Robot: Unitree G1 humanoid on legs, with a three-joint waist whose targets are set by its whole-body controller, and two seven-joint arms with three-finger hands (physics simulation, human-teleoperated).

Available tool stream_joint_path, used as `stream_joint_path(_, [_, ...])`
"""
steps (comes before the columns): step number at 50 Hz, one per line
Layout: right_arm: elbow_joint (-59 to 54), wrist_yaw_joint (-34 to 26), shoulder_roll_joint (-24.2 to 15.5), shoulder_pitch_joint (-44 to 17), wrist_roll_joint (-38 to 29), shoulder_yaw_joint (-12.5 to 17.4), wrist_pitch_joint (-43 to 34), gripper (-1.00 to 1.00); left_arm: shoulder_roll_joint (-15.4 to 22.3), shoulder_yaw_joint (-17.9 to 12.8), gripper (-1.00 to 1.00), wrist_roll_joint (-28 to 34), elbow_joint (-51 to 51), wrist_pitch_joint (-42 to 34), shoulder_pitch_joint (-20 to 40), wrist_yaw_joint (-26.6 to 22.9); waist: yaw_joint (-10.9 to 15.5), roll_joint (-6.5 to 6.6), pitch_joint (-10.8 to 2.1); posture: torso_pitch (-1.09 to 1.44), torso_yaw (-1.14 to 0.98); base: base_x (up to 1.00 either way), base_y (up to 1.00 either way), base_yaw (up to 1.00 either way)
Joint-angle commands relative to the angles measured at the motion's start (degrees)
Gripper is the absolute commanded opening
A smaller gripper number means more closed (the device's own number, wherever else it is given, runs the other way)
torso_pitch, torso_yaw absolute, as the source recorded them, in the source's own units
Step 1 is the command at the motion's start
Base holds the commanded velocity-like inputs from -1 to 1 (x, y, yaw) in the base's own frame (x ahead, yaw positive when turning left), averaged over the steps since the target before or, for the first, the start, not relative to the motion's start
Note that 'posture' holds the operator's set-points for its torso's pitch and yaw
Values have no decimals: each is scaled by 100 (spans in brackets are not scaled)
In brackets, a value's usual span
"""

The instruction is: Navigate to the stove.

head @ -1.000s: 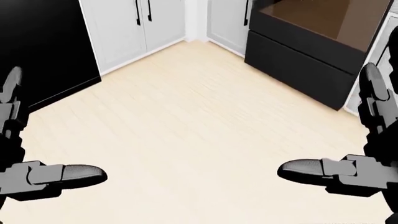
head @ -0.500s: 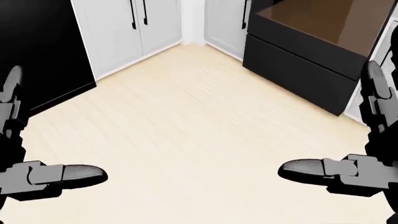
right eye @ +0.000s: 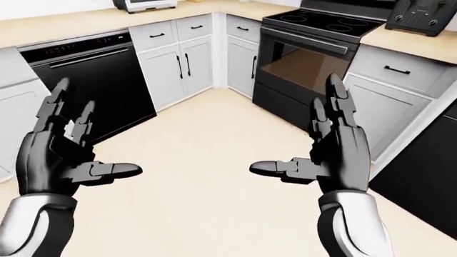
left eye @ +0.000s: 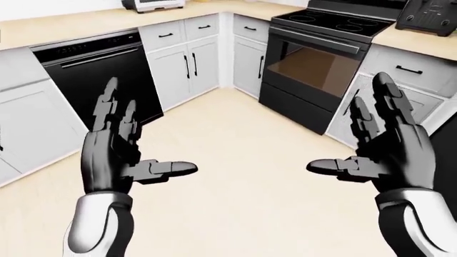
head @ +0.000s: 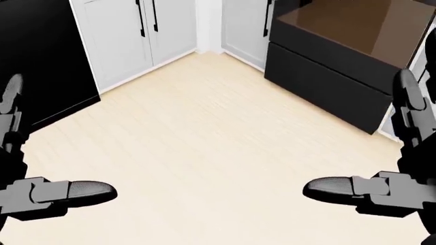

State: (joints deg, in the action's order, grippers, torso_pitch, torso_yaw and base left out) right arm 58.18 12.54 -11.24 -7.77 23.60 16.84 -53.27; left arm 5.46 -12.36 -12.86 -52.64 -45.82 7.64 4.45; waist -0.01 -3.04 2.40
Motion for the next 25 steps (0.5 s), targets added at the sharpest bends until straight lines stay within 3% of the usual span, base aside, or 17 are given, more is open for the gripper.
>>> stream_joint_path(1, [182,26,-57,-106,49,-23,200,100,61,-96,100,9,-242,160,106,8,19,-54,-88,0,0,16,0,0])
stream_joint_path(3, [182,80,-94,-109,110,-24,201,100,60,-95,100,6,-264,137,107,9,14,28,-108,0,0,15,0,0])
stream_joint_path(8, [182,118,-118,-156,157,-5,157,100,72,-81,100,8,-223,136,146,18,-16,357,-3,0,0,15,0,0])
stream_joint_path(10, [182,113,-109,-187,148,1,124,100,77,-87,100,17,-195,140,165,15,-44,642,-84,0,0,15,0,0])
stream_joint_path(11, [182,91,-92,-191,122,1,114,100,79,-83,100,15,-210,115,176,23,-28,867,-169,0,0,15,0,0])
stream_joint_path(12, [182,75,-83,-197,100,-1,109,100,78,-78,100,13,-212,112,178,24,42,576,-96,0,0,15,0,0])
stream_joint_path(13, [182,71,-82,-209,99,4,97,100,81,-76,100,14,-208,107,190,26,11,687,-84,0,0,15,0,0])
stream_joint_path(16, [182,31,-53,-234,62,18,72,100,82,-53,100,29,-205,101,197,32,59,573,-128,0,0,16,0,0])
stream_joint_path(20, [182,-38,-5,-247,-17,25,50,100,77,-54,100,30,-184,117,201,29,82,330,-62,0,0,15,0,0])
stream_joint_path(22, [182,-42,-3,-243,-27,26,51,100,70,-40,100,44,-178,149,177,20,101,127,-74,0,0,15,0,0])
stream_joint_path(24, [182,-27,-19,-237,5,36,62,100,72,-73,100,9,-260,56,201,35,85,-260,-196,0,0,15,0,0])
stream_joint_path(25, [182,-32,-17,-220,-3,28,77,100,70,-57,100,23,-249,80,187,35,25,40,-112,0,0,15,0,0])
